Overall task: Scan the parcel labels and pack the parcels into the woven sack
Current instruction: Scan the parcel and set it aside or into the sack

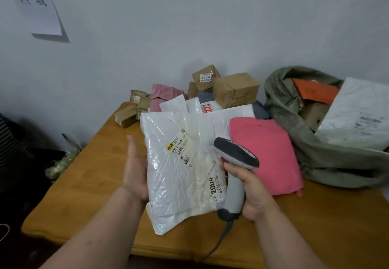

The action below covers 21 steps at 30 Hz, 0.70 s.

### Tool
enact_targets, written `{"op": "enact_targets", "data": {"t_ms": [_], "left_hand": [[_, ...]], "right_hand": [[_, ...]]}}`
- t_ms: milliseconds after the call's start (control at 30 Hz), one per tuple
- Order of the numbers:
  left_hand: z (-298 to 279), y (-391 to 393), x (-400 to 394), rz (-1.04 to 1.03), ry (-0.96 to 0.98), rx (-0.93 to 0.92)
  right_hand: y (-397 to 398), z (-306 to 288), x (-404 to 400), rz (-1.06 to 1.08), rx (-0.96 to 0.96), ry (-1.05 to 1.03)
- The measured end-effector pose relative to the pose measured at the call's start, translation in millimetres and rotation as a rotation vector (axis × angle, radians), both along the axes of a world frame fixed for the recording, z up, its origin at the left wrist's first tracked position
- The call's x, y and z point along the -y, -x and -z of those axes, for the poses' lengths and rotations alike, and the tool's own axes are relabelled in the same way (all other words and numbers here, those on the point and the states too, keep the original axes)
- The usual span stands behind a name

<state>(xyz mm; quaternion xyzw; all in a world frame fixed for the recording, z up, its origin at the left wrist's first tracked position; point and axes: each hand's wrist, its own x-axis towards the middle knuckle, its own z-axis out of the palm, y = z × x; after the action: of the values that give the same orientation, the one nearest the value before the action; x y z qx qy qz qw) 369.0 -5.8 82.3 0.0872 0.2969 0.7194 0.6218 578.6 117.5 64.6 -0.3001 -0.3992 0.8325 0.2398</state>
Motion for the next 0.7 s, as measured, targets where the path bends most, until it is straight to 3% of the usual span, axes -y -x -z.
{"op": "enact_targets", "data": {"t_ms": [133,367,500,700], "left_hand": [[-2.6,-22.7,-14.5,0.043,-0.047,-0.122],[-1.2,-55.9,-49.8,-0.219,0.252,-0.570],[2.6,-80.4,-67.4,-0.141,0.331,-0.656],[12.5,-99.6,-93.4,-0.316,0.466,-0.741]], "right_hand": [[-19.9,-8.4,-12.6,0.120,0.090,-0.125],[-48.9,-15.1,-35.5,0.374,0.113,-0.249],[-61.5,-14.6,-44.7,0.403,0.150,-0.320],[-75.3,-13.4,-47.5,0.367,0.143,-0.448]]}}
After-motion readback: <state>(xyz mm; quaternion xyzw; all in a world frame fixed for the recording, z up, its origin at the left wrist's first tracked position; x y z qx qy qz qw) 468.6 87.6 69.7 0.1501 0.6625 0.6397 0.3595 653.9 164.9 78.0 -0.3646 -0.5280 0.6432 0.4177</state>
